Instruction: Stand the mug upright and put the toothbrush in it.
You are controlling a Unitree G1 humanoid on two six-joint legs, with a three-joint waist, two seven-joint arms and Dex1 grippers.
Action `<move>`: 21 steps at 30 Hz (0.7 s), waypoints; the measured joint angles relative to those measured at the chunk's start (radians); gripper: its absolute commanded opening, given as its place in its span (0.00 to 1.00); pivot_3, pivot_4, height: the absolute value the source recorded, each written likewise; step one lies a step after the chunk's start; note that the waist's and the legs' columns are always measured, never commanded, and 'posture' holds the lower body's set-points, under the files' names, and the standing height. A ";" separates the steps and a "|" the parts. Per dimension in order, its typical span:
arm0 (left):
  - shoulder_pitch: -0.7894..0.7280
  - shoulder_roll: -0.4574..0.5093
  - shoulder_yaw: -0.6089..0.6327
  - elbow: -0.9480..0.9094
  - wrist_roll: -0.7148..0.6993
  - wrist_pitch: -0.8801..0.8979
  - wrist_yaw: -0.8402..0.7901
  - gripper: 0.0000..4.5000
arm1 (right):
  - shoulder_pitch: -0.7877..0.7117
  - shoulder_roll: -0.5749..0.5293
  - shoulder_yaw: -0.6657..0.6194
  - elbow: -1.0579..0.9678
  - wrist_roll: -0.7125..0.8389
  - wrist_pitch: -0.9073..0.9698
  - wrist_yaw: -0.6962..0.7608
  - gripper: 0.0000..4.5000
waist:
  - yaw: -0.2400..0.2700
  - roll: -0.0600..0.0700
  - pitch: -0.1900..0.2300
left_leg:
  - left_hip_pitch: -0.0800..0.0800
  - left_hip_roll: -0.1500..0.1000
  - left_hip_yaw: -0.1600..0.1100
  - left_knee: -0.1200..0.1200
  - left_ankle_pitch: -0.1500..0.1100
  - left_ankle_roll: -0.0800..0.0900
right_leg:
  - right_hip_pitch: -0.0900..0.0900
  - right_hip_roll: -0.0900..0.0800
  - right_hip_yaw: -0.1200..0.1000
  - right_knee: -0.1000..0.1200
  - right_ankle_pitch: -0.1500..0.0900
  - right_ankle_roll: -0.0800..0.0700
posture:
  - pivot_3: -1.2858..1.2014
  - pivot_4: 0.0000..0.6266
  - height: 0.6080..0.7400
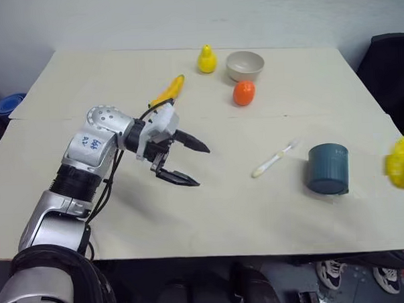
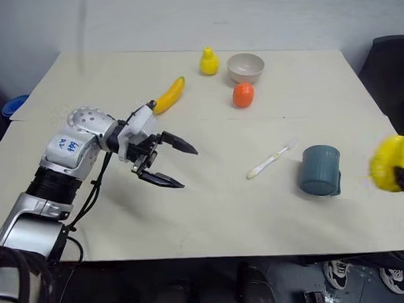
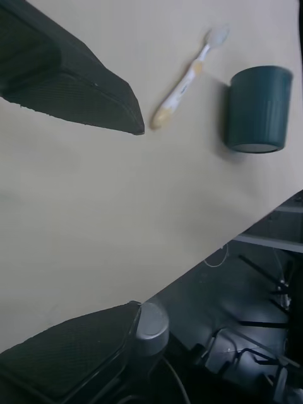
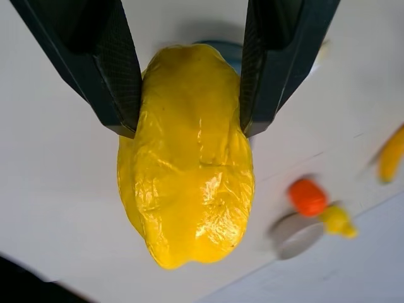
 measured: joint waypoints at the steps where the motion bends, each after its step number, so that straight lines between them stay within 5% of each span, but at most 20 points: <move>1: -0.004 -0.006 0.003 0.001 0.001 -0.004 0.000 1.00 | -0.022 0.000 0.026 0.039 -0.037 0.005 -0.019 0.40 | -0.002 0.000 0.000 | 0.000 -0.001 0.000 -0.001 0.000 0.000 | 0.000 0.000 0.000 0.000 0.000 0.000 | 0.52 0.24 1.00; 9: -0.004 -0.051 0.007 0.018 0.017 -0.015 0.000 1.00 | -0.308 0.042 0.193 0.294 -0.202 0.029 -0.061 0.40 | -0.014 0.005 -0.001 | 0.001 0.000 0.007 0.000 0.001 -0.001 | 0.000 0.000 0.005 0.004 0.000 0.000 | 0.52 0.24 1.00; 17: 0.000 -0.054 0.009 0.017 0.022 -0.013 0.000 1.00 | -0.364 0.050 0.223 0.380 -0.336 0.068 -0.018 0.94 | -0.007 0.007 -0.001 | 0.001 0.000 0.005 0.000 0.001 -0.001 | 0.000 0.001 0.005 0.004 0.000 0.000 | 0.52 0.24 1.00; 21: 0.000 -0.050 0.018 0.017 0.022 -0.008 0.000 1.00 | -0.306 0.049 0.206 0.291 -0.397 0.090 0.002 0.99 | -0.008 0.007 -0.001 | 0.001 0.000 0.005 0.000 0.001 -0.001 | 0.000 0.001 0.004 0.003 0.000 0.001 | 0.52 0.24 1.00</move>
